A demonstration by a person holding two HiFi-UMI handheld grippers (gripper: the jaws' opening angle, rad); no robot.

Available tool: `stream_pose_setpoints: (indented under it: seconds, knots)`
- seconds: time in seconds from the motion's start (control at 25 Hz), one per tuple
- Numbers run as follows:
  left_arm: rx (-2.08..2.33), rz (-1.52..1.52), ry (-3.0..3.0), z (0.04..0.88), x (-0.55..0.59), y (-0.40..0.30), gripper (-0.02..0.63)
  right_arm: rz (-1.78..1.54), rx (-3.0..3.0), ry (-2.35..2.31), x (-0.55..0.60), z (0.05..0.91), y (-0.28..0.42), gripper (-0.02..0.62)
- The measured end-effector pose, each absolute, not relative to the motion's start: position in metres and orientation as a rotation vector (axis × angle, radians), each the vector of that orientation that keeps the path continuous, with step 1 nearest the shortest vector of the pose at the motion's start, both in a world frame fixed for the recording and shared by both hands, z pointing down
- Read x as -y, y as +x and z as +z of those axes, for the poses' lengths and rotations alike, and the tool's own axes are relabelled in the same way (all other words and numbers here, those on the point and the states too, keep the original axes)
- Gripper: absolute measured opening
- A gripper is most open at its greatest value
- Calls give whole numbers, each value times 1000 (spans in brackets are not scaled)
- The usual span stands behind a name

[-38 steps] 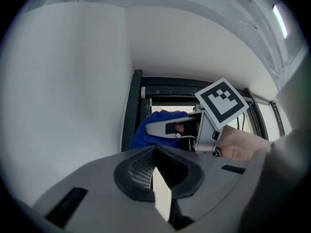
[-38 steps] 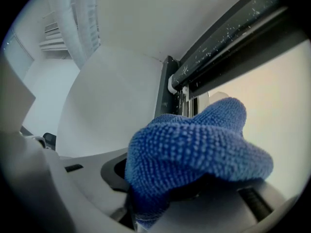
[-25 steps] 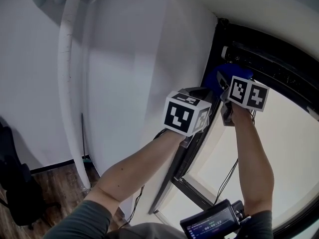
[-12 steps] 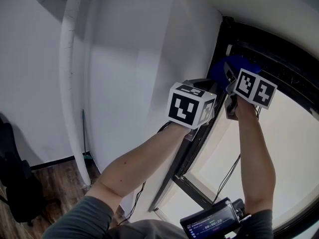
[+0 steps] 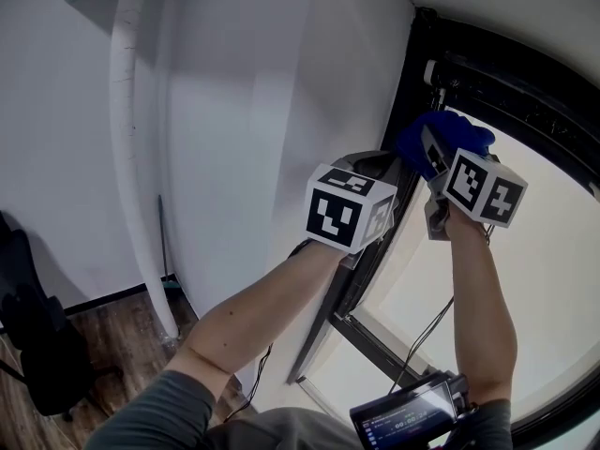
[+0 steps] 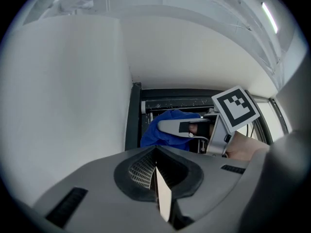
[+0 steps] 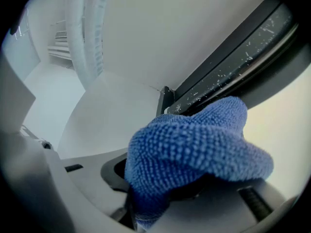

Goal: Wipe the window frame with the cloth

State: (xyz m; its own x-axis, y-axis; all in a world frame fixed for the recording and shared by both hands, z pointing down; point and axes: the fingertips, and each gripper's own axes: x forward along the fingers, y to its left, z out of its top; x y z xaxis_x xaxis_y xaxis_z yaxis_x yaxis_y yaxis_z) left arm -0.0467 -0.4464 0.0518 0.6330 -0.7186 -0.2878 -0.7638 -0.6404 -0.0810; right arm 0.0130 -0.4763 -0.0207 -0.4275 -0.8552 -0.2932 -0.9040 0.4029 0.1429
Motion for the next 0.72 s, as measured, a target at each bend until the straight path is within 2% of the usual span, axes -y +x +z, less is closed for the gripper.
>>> stream_pose_setpoints:
  seconds: [0.72]
  knots:
    - [-1199, 258, -2700, 136, 413, 7, 5, 320, -2532, -1704, 414, 103, 93, 160]
